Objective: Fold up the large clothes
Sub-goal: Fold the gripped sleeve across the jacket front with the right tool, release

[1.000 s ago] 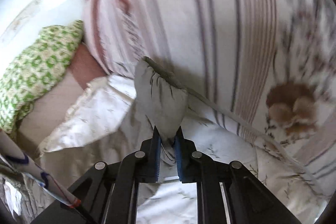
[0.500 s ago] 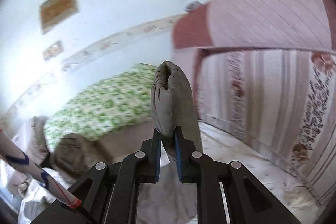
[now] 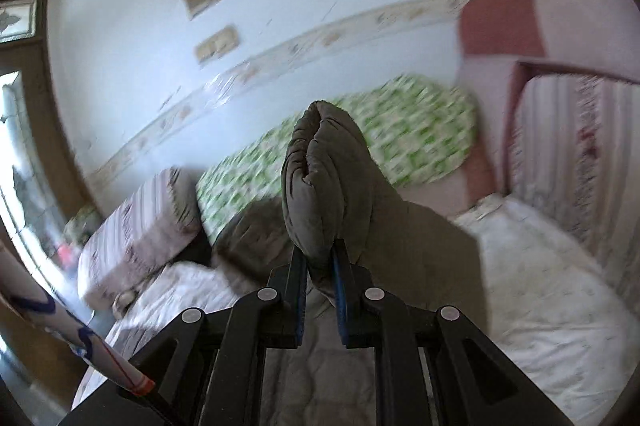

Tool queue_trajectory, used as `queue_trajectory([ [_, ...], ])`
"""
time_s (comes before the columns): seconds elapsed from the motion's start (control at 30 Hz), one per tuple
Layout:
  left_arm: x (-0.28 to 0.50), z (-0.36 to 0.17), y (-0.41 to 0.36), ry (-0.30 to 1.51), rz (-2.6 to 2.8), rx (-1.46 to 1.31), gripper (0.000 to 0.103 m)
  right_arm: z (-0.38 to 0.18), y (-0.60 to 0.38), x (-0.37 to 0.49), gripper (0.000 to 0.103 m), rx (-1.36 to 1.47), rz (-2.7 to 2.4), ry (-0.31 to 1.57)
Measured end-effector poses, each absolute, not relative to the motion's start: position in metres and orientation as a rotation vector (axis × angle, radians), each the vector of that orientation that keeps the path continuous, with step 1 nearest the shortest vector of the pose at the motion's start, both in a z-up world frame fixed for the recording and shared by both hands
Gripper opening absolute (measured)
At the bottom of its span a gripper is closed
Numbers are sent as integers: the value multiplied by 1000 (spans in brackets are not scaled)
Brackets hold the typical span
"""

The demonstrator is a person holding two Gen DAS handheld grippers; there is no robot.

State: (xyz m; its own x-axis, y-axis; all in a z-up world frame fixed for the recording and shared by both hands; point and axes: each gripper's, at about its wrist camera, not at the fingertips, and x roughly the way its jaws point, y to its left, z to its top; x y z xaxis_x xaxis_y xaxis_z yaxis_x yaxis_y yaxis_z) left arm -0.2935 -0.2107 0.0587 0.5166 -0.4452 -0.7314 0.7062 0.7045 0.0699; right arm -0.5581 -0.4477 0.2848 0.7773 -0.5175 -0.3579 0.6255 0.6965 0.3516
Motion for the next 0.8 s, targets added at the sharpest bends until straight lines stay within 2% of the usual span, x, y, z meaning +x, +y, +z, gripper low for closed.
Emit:
queue_trajectory([
  [0.4,-290,62,-205,749,-701,363,103,215,-399,-456,13,497,-371,438],
  [0.73,-282,59,-198,768,-684,353,103,95,-394,-373,14,606,-255,695],
  [0.77,-282,59,-197,767,-683,352,103,88,-392,-368,20,610,-247,714],
  [0.8,-282,59,-197,767,-683,351,103,83,-391,-367,37,612,-243,721],
])
